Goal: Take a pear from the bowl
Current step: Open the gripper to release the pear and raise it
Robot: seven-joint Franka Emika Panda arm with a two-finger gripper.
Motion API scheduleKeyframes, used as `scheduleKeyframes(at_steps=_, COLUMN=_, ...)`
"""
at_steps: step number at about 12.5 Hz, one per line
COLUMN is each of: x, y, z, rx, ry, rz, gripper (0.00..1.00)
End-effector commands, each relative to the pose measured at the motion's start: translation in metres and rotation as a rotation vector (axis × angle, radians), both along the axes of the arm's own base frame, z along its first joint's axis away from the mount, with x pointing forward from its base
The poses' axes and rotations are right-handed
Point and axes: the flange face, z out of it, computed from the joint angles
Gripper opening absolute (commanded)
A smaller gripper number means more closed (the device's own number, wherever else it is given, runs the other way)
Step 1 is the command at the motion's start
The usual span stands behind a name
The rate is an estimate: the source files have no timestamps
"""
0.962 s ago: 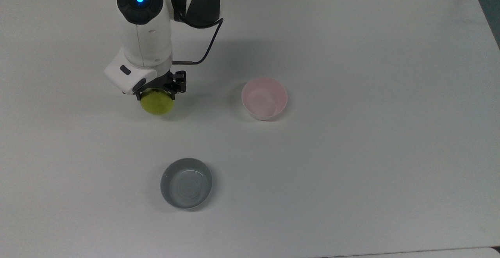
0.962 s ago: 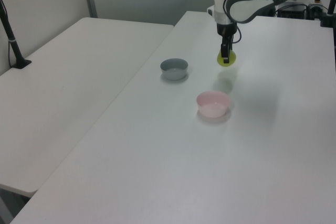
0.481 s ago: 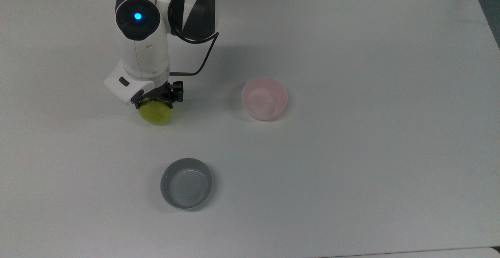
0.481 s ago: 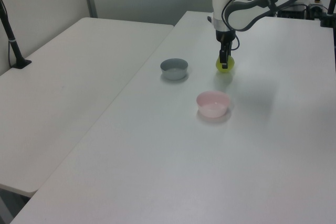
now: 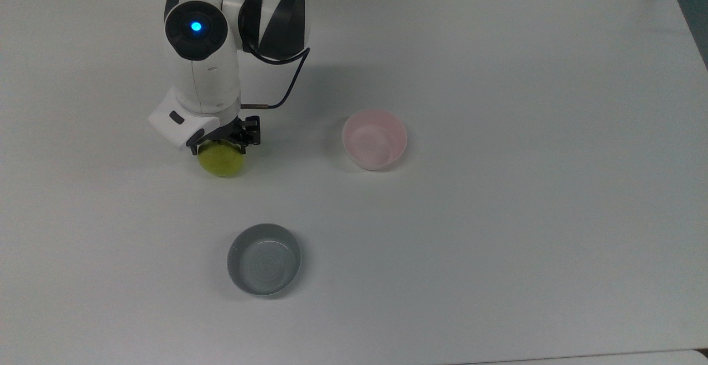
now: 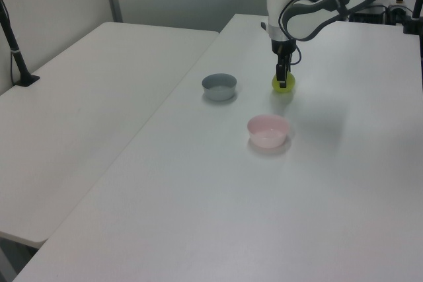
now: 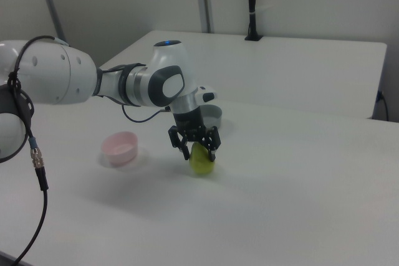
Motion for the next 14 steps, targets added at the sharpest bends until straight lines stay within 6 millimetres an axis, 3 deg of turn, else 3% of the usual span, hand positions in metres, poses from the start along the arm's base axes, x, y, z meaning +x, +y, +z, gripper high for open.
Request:
scheduleKeyframes(at_steps=1, x=0.0, y=0.001, z=0.002, rx=0.014, ry=-0.024, rz=0.004, gripper=0.91)
scheduleKeyframes(at_steps=4, x=-0.002, y=-0.001, z=0.017, rx=0.012, ry=-0.036, rz=-0.002, gripper=1.0)
scheduleKeyframes(at_steps=7, x=-0.01, y=-0.001, z=0.066, rx=0.01, ry=-0.029, rz=-0.017, gripper=1.0)
scheduleKeyframes(at_steps=9, x=-0.019, y=0.008, z=0.097, rx=0.011, ry=-0.036, rz=-0.03, gripper=1.0)
scheduleKeyframes(at_steps=12, x=-0.04, y=0.052, z=0.157, rx=0.014, ry=-0.057, rz=-0.117, gripper=1.0)
scheduleKeyframes(at_steps=14, x=-0.063, y=0.07, z=0.198, rx=0.021, ry=-0.054, rz=-0.149, gripper=1.0)
